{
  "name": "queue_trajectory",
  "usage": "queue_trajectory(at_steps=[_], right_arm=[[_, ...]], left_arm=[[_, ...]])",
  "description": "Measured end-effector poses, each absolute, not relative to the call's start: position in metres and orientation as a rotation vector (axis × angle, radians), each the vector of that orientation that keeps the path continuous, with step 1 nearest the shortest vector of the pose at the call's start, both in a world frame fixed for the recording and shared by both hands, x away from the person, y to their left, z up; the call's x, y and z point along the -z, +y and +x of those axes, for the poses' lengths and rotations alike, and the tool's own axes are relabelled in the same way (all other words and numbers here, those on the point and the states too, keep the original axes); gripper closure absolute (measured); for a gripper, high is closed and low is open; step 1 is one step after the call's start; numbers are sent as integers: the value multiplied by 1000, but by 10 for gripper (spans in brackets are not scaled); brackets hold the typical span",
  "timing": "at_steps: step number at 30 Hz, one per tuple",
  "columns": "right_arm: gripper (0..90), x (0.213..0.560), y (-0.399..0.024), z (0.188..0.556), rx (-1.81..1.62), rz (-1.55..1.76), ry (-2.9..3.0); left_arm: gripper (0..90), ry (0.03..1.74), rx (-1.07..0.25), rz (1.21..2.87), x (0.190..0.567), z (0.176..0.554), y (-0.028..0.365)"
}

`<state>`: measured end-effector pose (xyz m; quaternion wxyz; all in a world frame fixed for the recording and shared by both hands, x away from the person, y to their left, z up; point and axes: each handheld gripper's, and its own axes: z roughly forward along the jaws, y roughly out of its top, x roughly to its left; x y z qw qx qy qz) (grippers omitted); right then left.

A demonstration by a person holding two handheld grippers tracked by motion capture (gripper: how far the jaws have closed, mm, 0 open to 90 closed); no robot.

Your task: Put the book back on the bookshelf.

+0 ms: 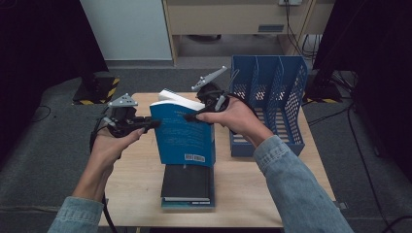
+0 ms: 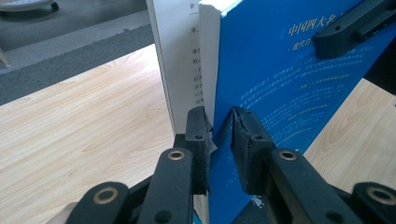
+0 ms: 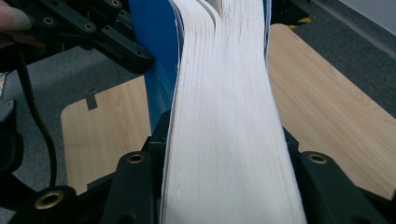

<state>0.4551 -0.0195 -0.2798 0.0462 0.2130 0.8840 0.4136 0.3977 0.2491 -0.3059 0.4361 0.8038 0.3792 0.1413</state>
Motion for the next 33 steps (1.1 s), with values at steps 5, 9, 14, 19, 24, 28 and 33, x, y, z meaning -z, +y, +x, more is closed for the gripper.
queue_trajectory(at_steps=[5,9,14,19,24,28,33], right_arm=[[571,280,-19,455,-1256,658,2707],[577,280,-20,455,-1259,650,2720],[586,280,-20,456,-1271,665,2723],[595,281,-23,459,-1300,733,2699],[597,281,-23,462,-1311,770,2687],[598,281,-22,465,-1306,813,2681],[599,282,-24,471,-1317,883,2664]], left_arm=[[761,948,-353,1992,307,398,249],[751,951,-349,1983,307,398,249],[724,950,-371,1968,309,398,250],[454,1010,-422,1970,322,401,254],[308,1103,-396,1928,354,402,272],[249,1188,-399,1915,389,399,286],[175,1233,-424,1902,434,395,299]])
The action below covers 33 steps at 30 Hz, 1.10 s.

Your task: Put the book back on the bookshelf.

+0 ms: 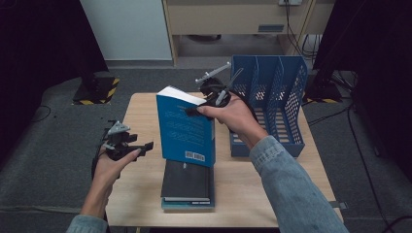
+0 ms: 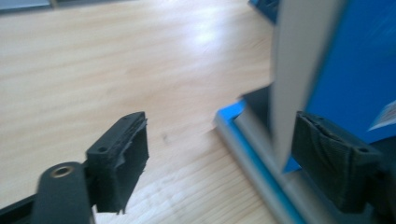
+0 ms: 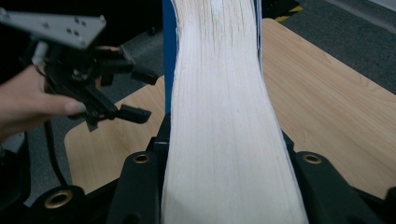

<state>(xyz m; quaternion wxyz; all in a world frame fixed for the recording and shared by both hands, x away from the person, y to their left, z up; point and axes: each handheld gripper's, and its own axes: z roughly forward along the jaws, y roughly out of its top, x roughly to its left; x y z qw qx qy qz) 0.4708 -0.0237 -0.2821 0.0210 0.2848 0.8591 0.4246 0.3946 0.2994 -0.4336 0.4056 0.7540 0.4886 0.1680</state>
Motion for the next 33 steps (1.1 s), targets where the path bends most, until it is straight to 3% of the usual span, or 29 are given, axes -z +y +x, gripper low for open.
queue_trajectory(at_steps=[9,20,27,33], right_arm=[[599,283,-25,477,-1331,986,2633],[599,273,-35,474,-1414,1098,2552],[598,261,-42,471,-1395,1120,2503],[598,259,-47,472,-1390,1173,2490]], left_arm=[[122,1274,-397,1956,493,388,305],[100,1284,-407,2127,511,390,297],[75,1332,-381,2158,521,393,294],[35,1322,-437,2190,525,390,287]])
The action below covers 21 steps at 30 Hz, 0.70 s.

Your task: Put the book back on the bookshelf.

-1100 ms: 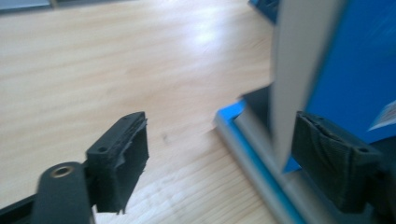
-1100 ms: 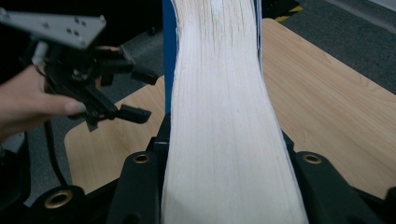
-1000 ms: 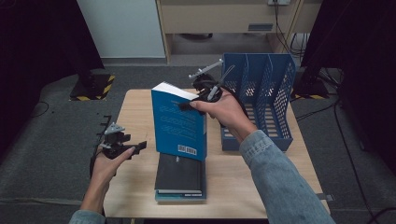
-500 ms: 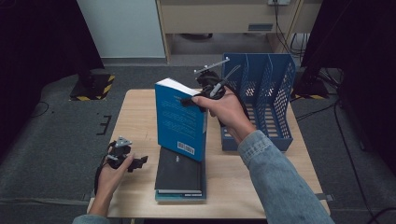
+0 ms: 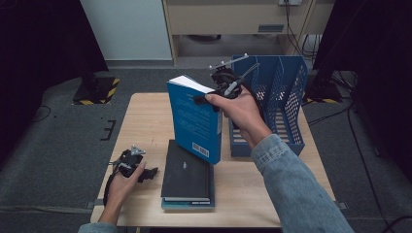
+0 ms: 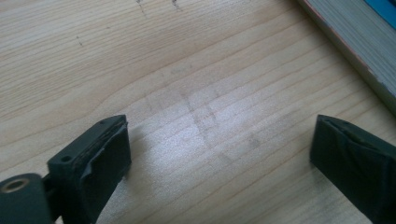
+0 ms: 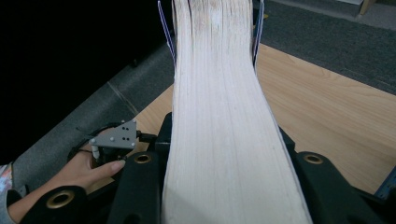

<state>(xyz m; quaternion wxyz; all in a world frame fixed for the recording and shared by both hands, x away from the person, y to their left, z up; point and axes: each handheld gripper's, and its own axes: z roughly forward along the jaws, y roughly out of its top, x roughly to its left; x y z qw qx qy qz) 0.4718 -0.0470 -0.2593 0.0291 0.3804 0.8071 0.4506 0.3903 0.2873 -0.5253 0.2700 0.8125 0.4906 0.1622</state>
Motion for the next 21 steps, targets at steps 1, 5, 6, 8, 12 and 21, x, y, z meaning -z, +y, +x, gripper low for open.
queue_trajectory(at_steps=[1,5,6,8,12,21], right_arm=[[598,258,-48,472,-1391,1175,2487],[598,252,-52,471,-1399,1186,2464],[598,251,-53,470,-1399,1186,2462],[598,248,-55,469,-1393,1185,2455],[598,245,-63,467,-1407,1202,2444],[596,245,-92,464,-1473,1270,2384]], left_arm=[[28,1323,-441,2185,526,390,287],[0,1302,-467,2157,530,389,289],[0,1293,-475,2143,531,388,290],[0,1285,-482,2129,532,387,291],[0,1279,-489,2122,533,386,291],[0,1279,-490,2119,533,386,291]])
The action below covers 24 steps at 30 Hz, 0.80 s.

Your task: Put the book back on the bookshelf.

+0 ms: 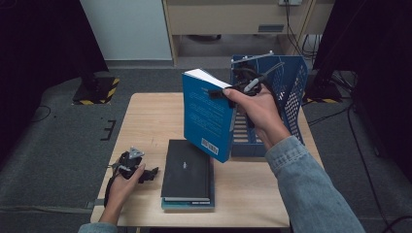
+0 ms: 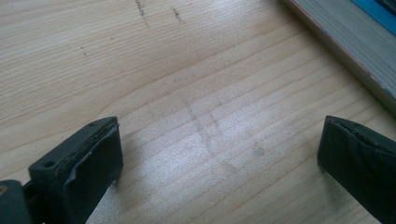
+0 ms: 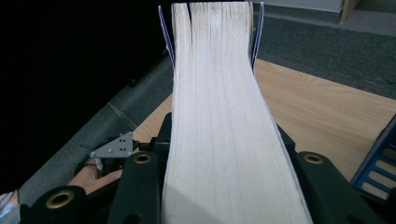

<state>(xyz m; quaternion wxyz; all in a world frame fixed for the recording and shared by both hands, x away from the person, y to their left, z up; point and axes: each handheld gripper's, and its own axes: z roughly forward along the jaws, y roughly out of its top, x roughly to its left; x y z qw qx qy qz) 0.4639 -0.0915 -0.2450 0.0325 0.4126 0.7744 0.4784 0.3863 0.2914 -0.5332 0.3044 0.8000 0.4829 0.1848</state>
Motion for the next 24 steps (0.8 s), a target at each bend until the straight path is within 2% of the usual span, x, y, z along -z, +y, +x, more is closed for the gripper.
queue_trajectory(at_steps=[8,24], right_arm=[[596,237,-112,453,-1475,1281,2361],[594,234,-157,454,-1541,1403,2245]], left_arm=[[0,1280,-489,2120,533,386,291],[0,1279,-492,2116,533,386,291]])
